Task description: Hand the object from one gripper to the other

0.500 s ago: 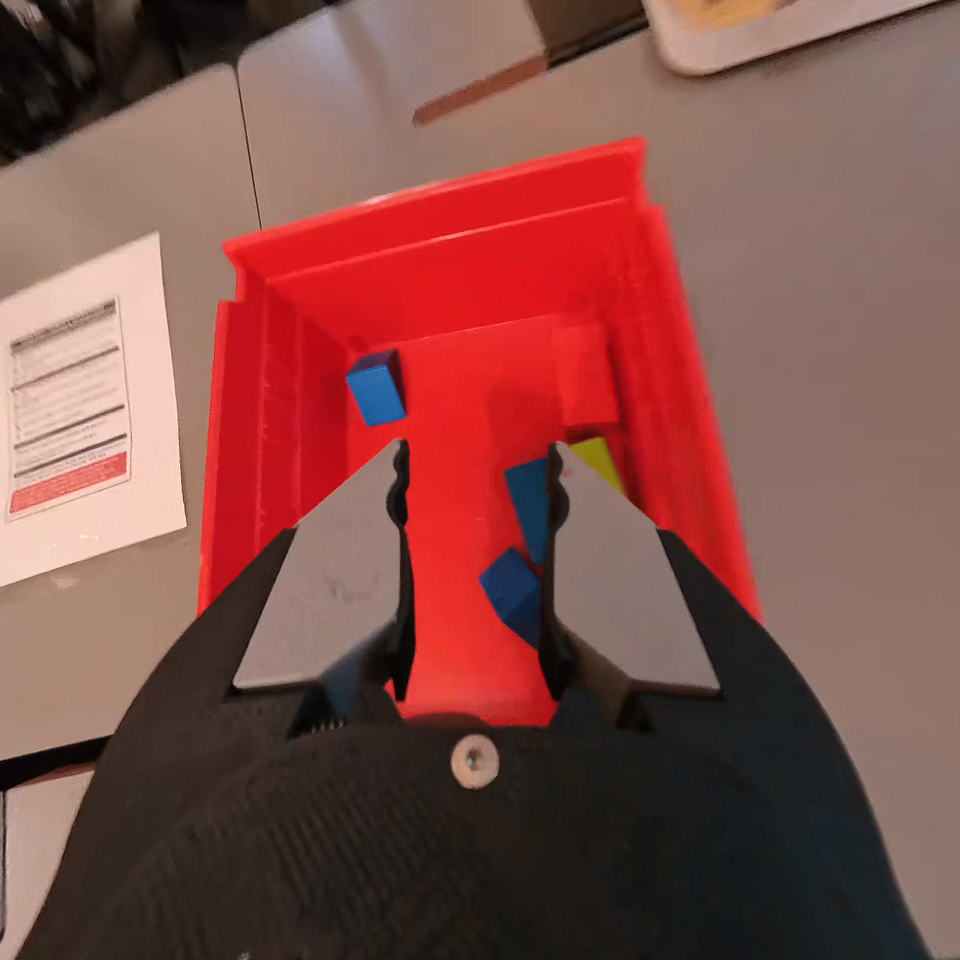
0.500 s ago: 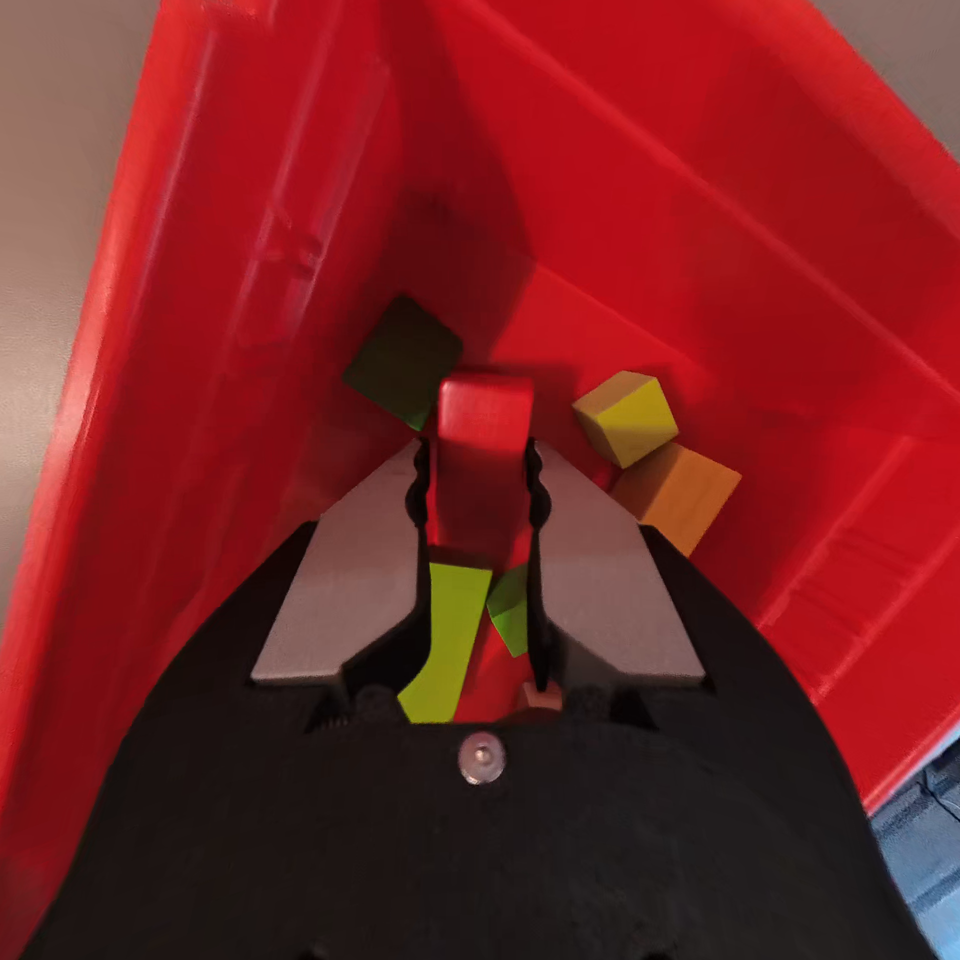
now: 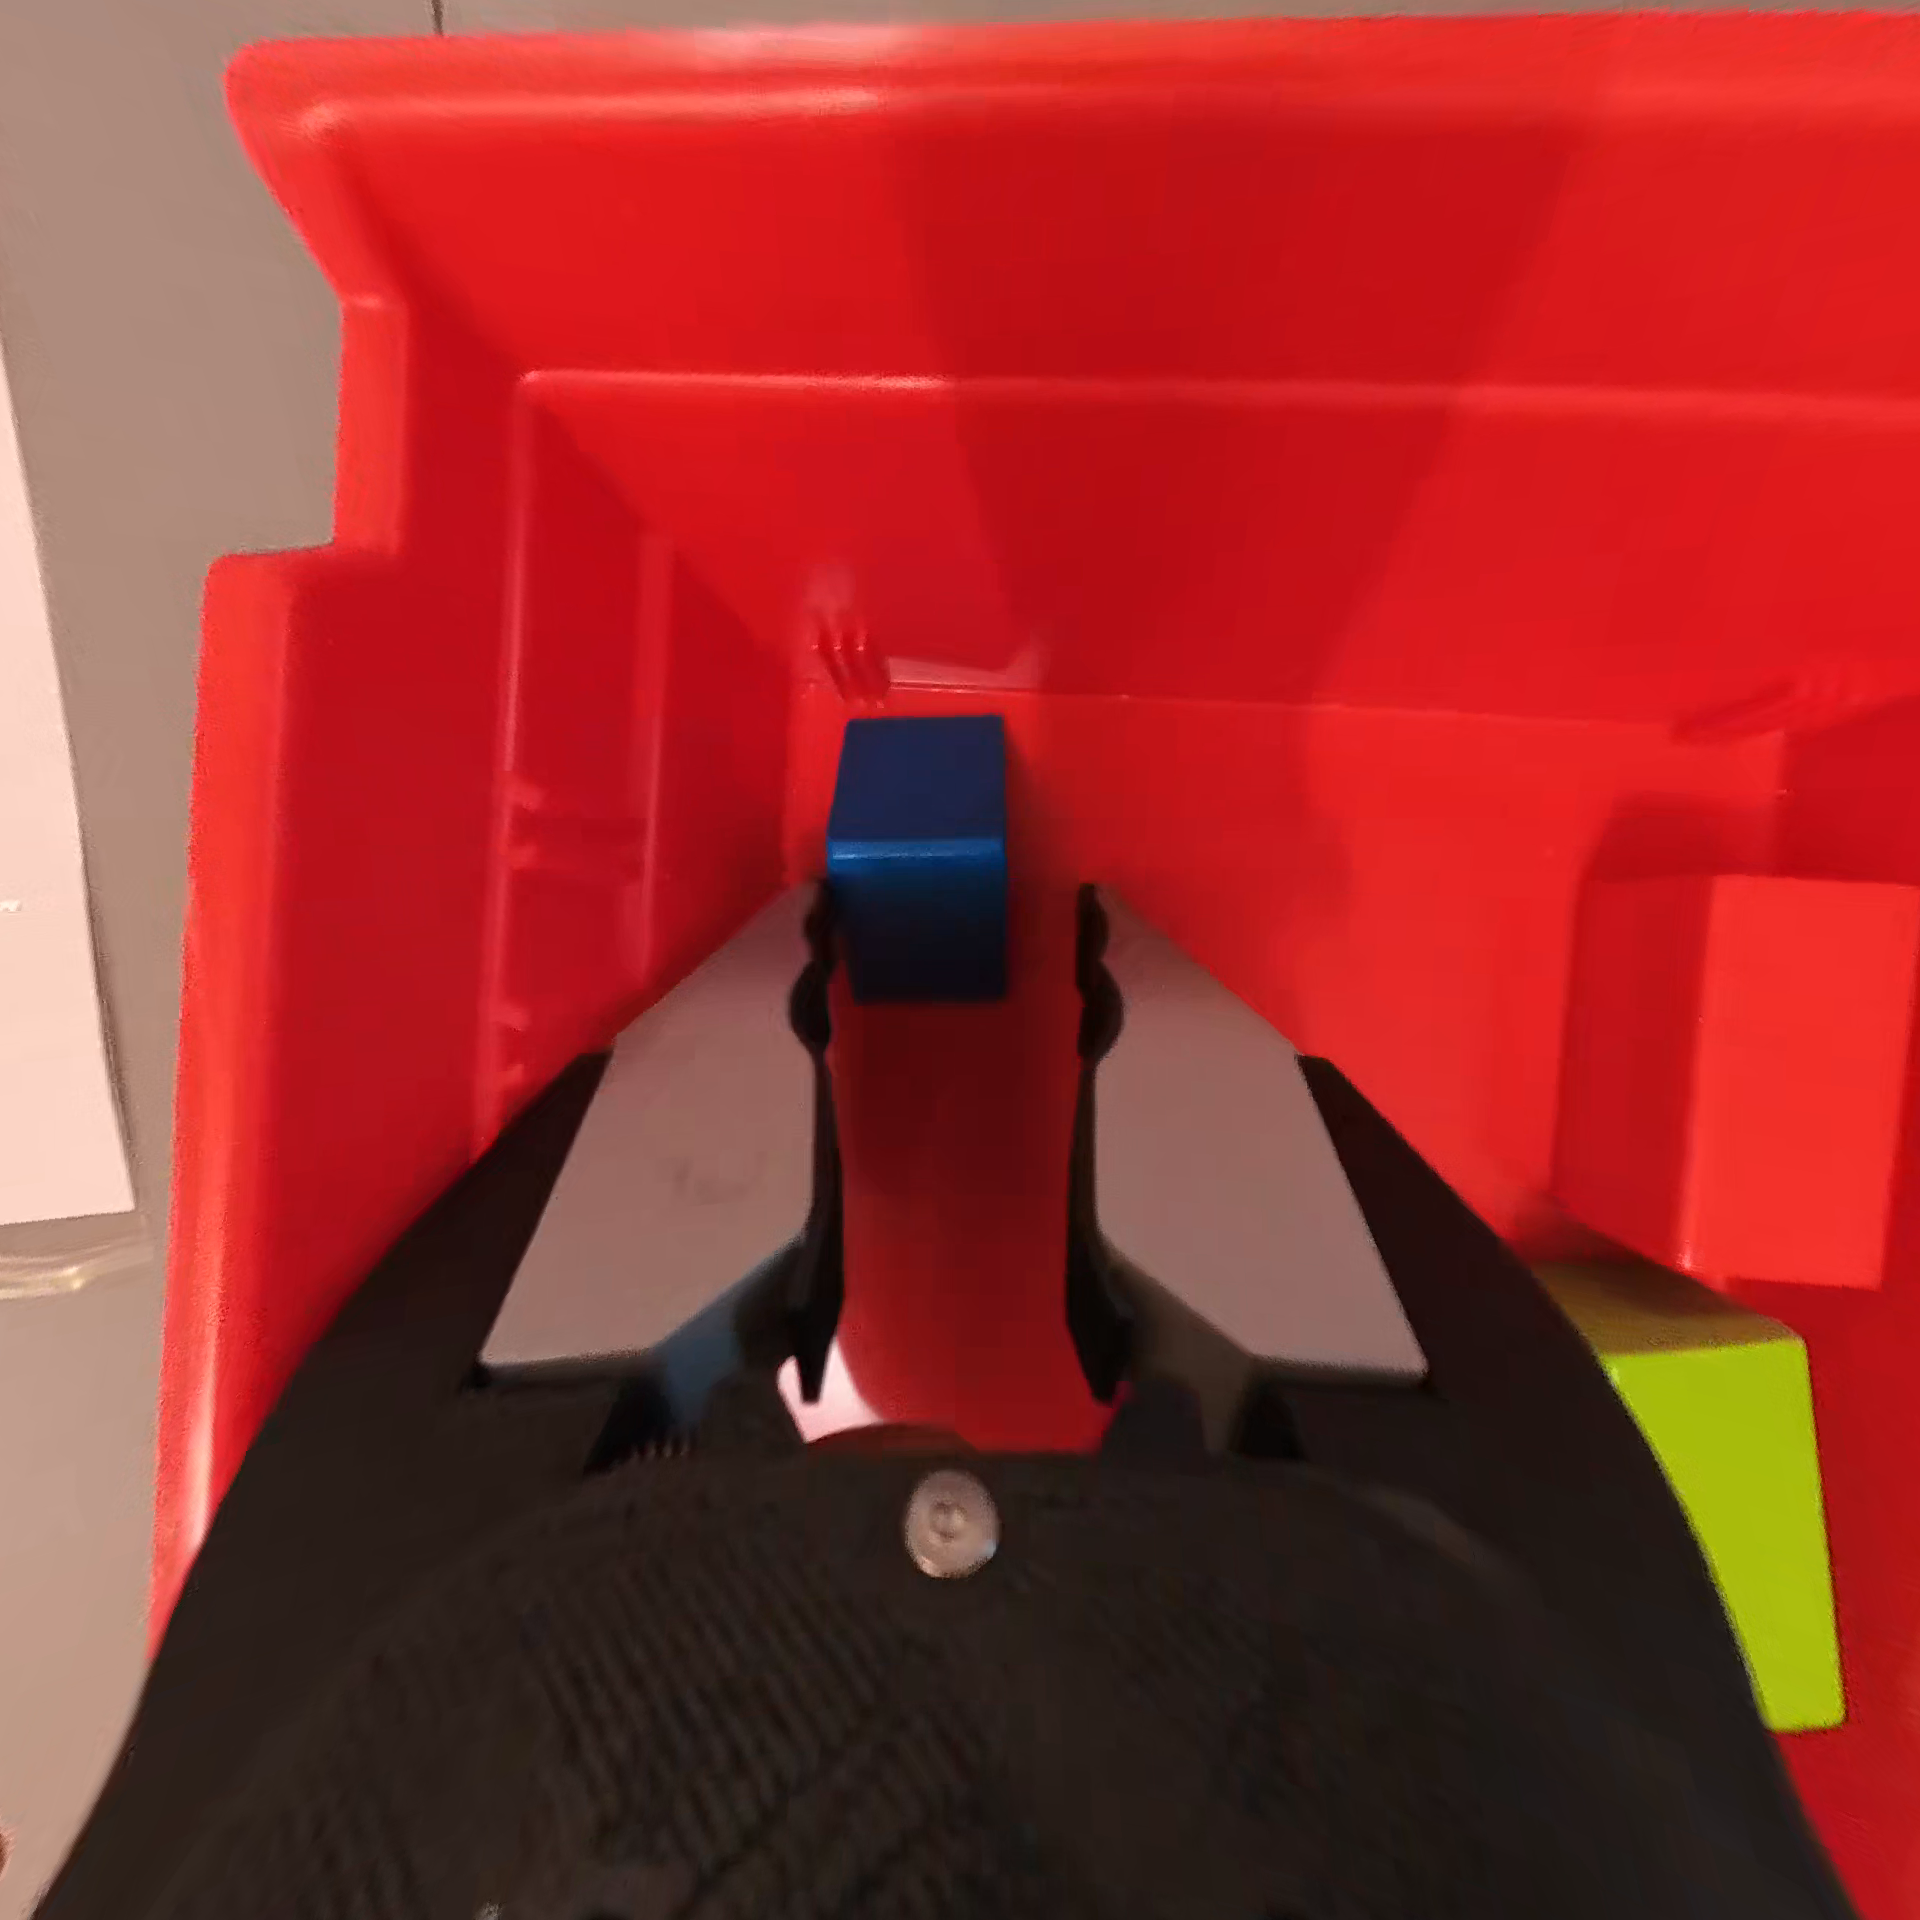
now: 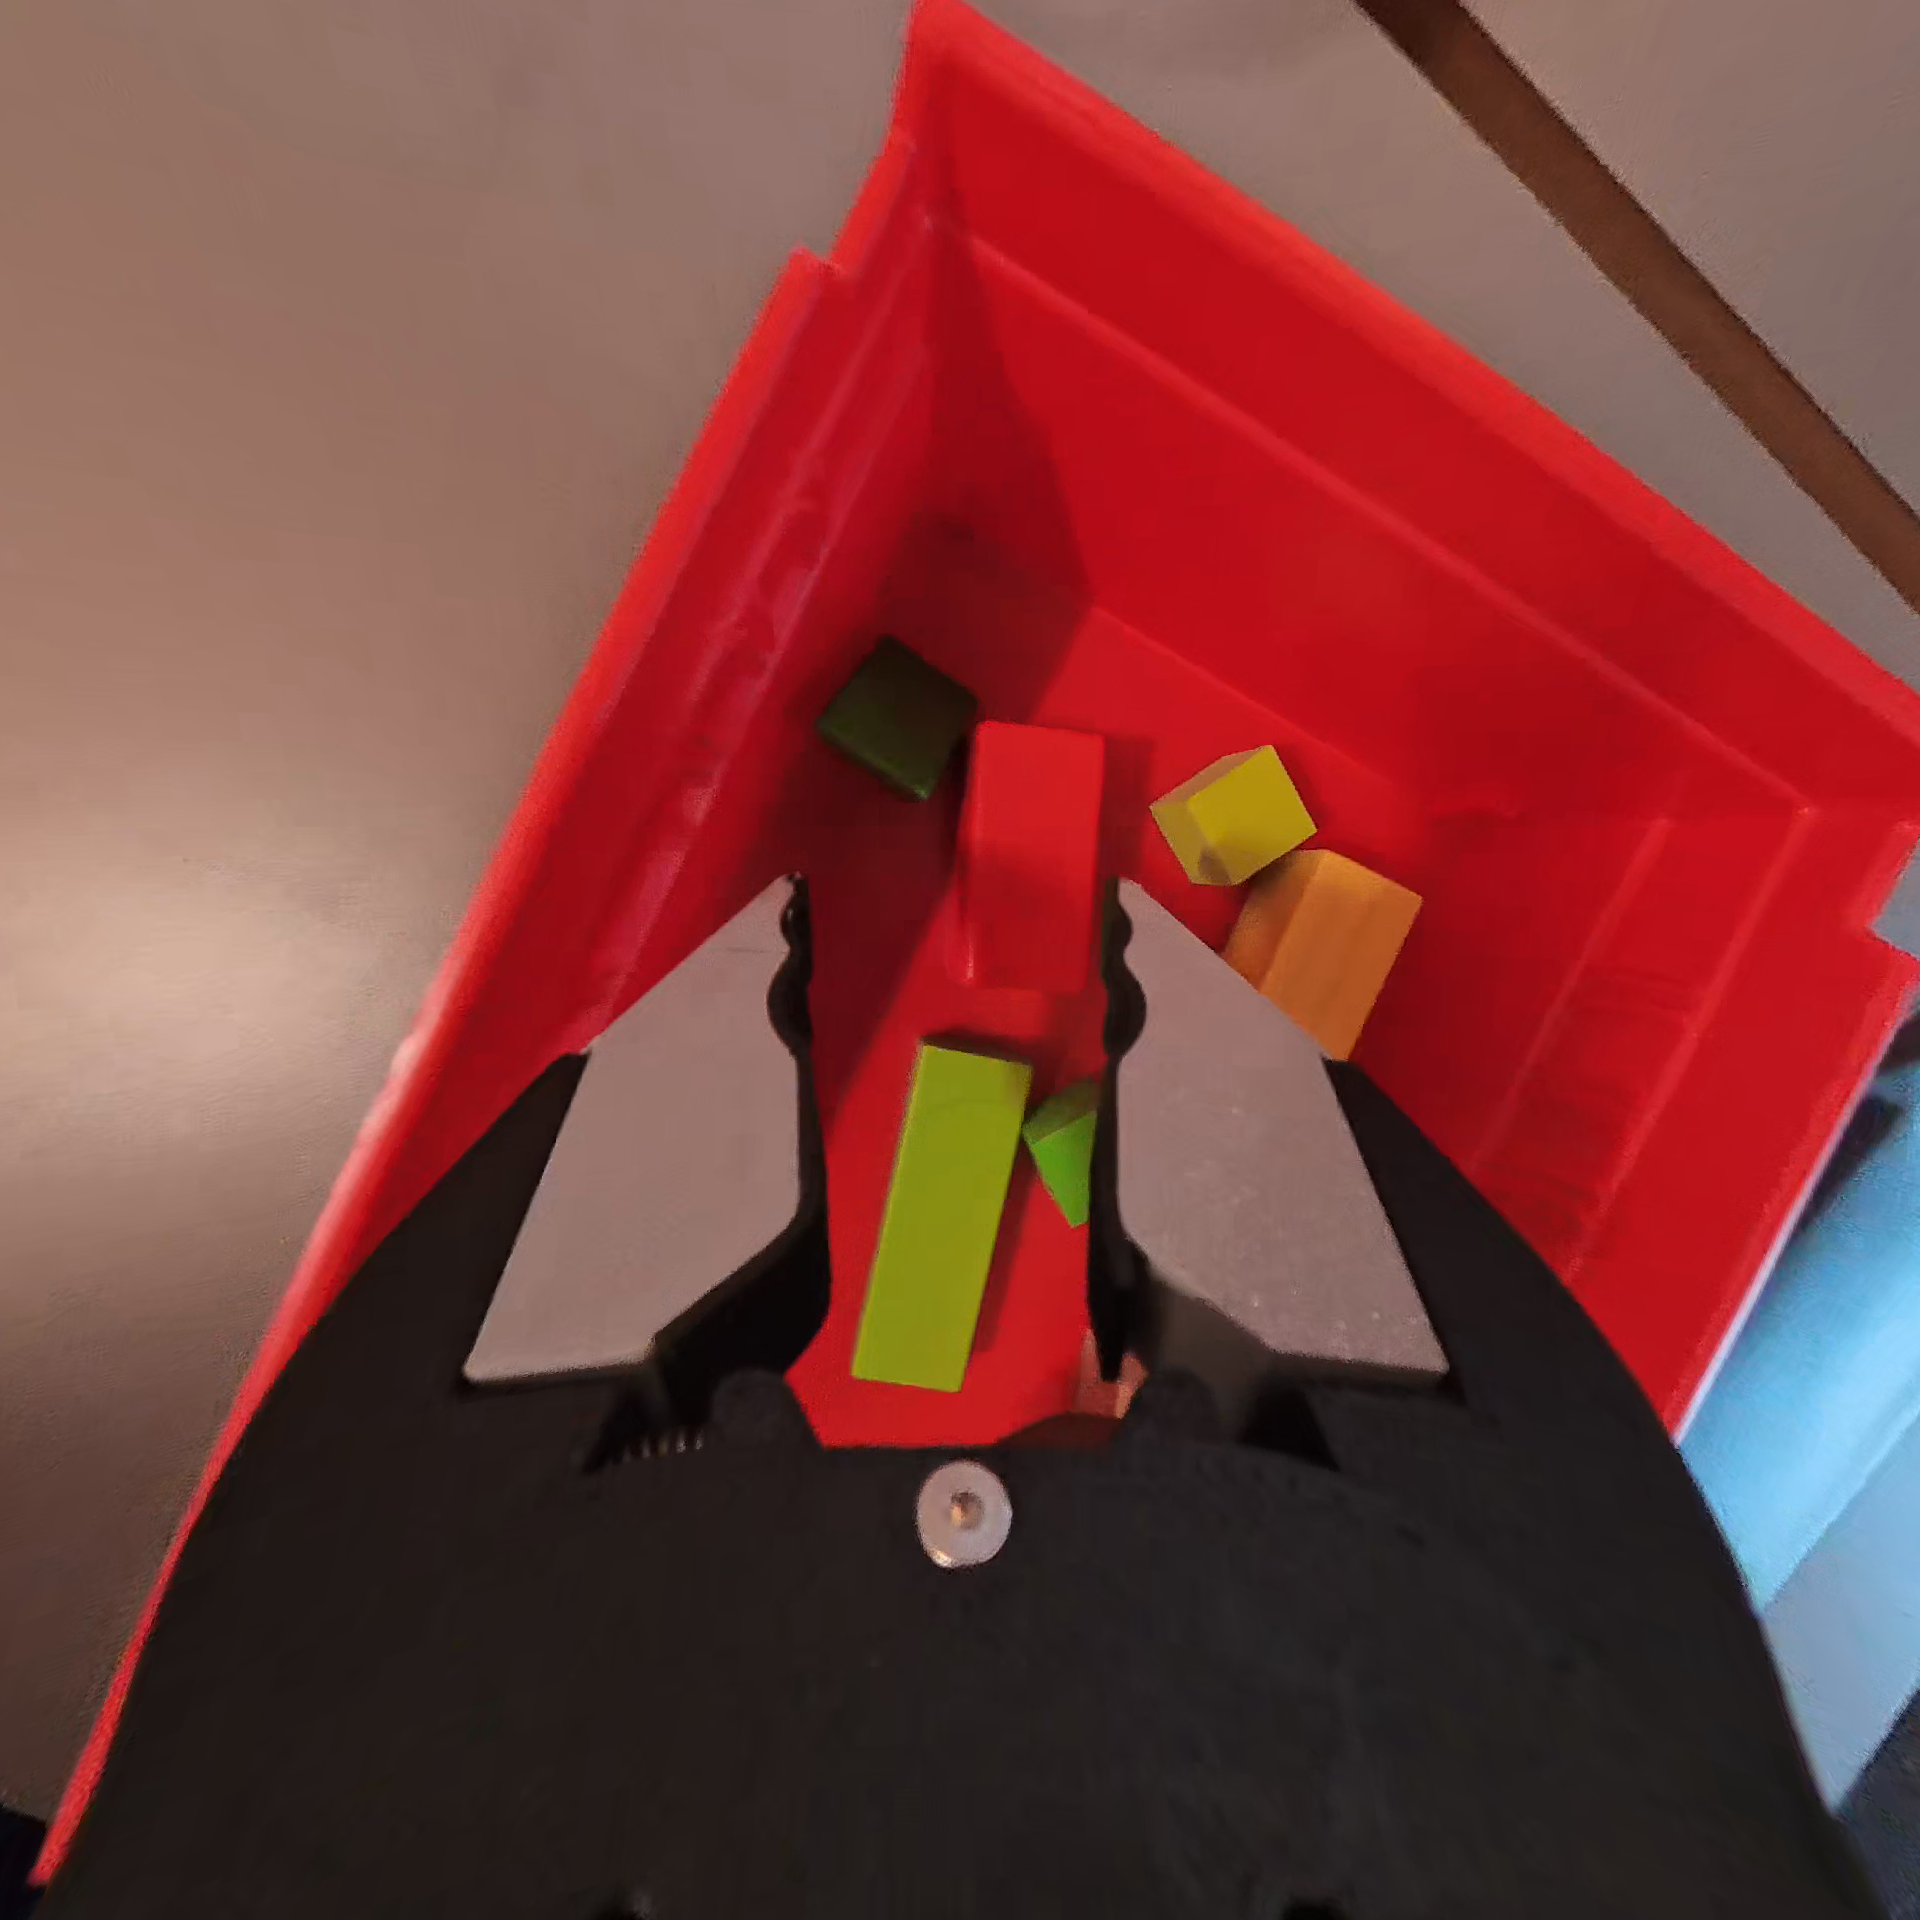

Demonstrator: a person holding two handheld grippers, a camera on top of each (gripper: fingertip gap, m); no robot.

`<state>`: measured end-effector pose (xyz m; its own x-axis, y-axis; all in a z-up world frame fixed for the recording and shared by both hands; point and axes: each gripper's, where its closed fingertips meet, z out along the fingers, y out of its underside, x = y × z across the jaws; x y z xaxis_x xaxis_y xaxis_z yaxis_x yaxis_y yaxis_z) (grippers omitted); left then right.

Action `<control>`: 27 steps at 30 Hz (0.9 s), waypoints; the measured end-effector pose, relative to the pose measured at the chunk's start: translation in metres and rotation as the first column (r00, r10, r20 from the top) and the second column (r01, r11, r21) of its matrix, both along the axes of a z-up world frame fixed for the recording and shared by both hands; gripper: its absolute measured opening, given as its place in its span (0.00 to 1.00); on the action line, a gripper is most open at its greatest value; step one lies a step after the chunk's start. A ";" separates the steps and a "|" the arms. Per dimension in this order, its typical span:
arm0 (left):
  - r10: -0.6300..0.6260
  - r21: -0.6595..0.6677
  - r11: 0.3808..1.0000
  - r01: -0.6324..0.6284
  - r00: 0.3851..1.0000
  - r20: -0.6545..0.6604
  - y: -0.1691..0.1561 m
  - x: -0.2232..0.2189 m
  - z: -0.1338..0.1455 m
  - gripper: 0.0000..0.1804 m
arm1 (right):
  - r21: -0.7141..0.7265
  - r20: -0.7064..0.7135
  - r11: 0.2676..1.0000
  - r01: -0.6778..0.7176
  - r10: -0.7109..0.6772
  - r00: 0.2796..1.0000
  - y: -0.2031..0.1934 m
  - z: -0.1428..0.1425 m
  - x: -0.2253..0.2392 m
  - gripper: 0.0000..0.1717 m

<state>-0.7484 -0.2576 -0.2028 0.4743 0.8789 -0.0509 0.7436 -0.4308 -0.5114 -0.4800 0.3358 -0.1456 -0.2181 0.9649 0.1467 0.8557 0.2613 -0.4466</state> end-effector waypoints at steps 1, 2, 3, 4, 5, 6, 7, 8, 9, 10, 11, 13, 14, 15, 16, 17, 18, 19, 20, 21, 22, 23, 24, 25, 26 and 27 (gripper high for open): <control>-0.004 0.013 1.000 0.004 1.000 -0.002 0.002 -0.001 0.000 0.16 | -0.017 -0.027 1.000 -0.009 0.009 1.000 -0.005 0.006 0.003 0.31; -0.011 0.015 1.000 0.011 1.000 0.002 0.002 -0.001 0.000 0.16 | -0.035 -0.059 0.999 -0.019 0.017 0.998 -0.012 0.012 0.006 0.31; -0.019 0.022 1.000 0.019 1.000 0.004 0.004 0.000 0.001 0.16 | -0.058 -0.093 0.998 -0.032 0.026 0.995 -0.019 0.019 0.009 0.30; -0.037 0.041 0.998 0.037 0.999 -0.006 0.008 0.003 0.005 0.15 | -0.084 -0.134 0.995 -0.050 0.039 0.990 -0.029 0.027 0.013 0.30; -0.064 0.069 0.995 0.066 0.997 -0.038 0.016 0.006 0.015 0.15 | -0.104 -0.176 0.992 -0.070 0.051 0.983 -0.039 0.035 0.017 0.23; -0.094 0.094 0.990 0.101 0.992 -0.082 0.024 0.011 0.028 0.15 | -0.115 -0.217 0.989 -0.094 0.067 0.974 -0.050 0.043 0.021 0.19; -0.131 0.117 0.982 0.146 0.983 -0.131 0.035 0.019 0.045 0.16 | -0.139 -0.252 0.981 -0.135 0.096 0.963 -0.064 0.051 0.025 0.26; -0.178 0.143 0.968 0.208 0.964 -0.197 0.050 0.030 0.067 0.15 | -0.169 -0.277 0.969 -0.178 0.126 0.953 -0.079 0.057 0.031 0.27; -0.228 0.157 0.948 0.275 0.937 -0.265 0.066 0.044 0.089 0.15 | -0.187 -0.304 0.962 -0.197 0.134 0.943 -0.089 0.065 0.034 0.27; -0.277 0.153 0.927 0.342 0.901 -0.333 0.083 0.061 0.111 0.15 | -0.204 -0.332 0.957 -0.206 0.130 0.934 -0.097 0.073 0.037 0.28; -0.333 0.134 0.898 0.419 0.847 -0.415 0.102 0.081 0.135 0.15 | -0.234 -0.362 0.945 -0.228 0.133 0.923 -0.107 0.081 0.039 0.30; -0.458 0.035 0.806 0.591 0.661 -0.594 0.148 0.135 0.180 0.15 | -0.369 -0.431 0.866 -0.338 0.162 0.888 -0.146 0.104 0.048 0.34; -0.523 -0.053 0.756 0.653 0.552 -0.650 0.172 0.166 0.194 0.15 | -0.455 -0.466 0.789 -0.412 0.183 0.865 -0.172 0.117 0.055 0.36; -0.579 -0.167 0.720 0.674 0.450 -0.680 0.193 0.193 0.202 0.15 | -0.523 -0.491 0.706 -0.477 0.207 0.846 -0.197 0.129 0.064 0.40; -0.632 -0.287 0.685 0.670 0.350 -0.692 0.212 0.218 0.207 0.15 | -0.565 -0.511 0.640 -0.521 0.225 0.829 -0.218 0.138 0.070 0.43; -0.673 -0.383 0.648 0.658 0.261 -0.692 0.231 0.240 0.209 0.15 | -0.583 -0.528 0.601 -0.547 0.231 0.817 -0.234 0.145 0.074 0.44; -0.698 -0.444 0.618 0.649 0.194 -0.689 0.249 0.261 0.209 0.16 | -0.588 -0.543 0.580 -0.563 0.233 0.807 -0.247 0.150 0.075 0.44; -0.715 -0.476 0.592 0.651 0.152 -0.682 0.266 0.279 0.207 0.15 | -0.588 -0.554 0.567 -0.576 0.237 0.798 -0.259 0.152 0.076 0.44; -0.728 -0.489 0.572 0.659 0.132 -0.673 0.282 0.295 0.204 0.15 | -0.588 -0.558 0.561 -0.583 0.240 0.794 -0.269 0.152 0.077 0.44; -0.737 -0.500 0.553 0.667 0.111 -0.667 0.295 0.308 0.201 0.15 | -0.588 -0.558 0.557 -0.586 0.245 0.793 -0.277 0.151 0.077 0.44; -0.743 -0.517 0.539 0.665 0.086 -0.664 0.307 0.319 0.200 0.15 | -0.590 -0.557 0.555 -0.587 0.246 0.793 -0.283 0.148 0.076 0.43; -0.749 -0.538 0.531 0.655 0.065 -0.660 0.315 0.326 0.198 0.15 | -0.592 -0.554 0.559 -0.581 0.242 0.797 -0.286 0.145 0.074 0.41; -0.757 -0.557 0.523 0.646 0.052 -0.651 0.323 0.330 0.195 0.15 | -0.595 -0.548 0.563 -0.573 0.237 0.802 -0.287 0.141 0.072 0.38; -0.760 -0.565 0.513 0.646 0.038 -0.648 0.329 0.335 0.193 0.15 | -0.600 -0.539 0.567 -0.565 0.235 0.809 -0.286 0.136 0.071 0.28; -0.758 -0.562 0.512 0.650 0.034 -0.651 0.333 0.339 0.192 0.15 | -0.596 -0.535 0.587 -0.548 0.217 0.816 -0.281 0.132 0.068 0.22; -0.755 -0.555 0.515 0.653 0.039 -0.655 0.336 0.340 0.190 0.15 | -0.595 -0.547 0.581 -0.555 0.214 0.809 -0.278 0.131 0.068 0.22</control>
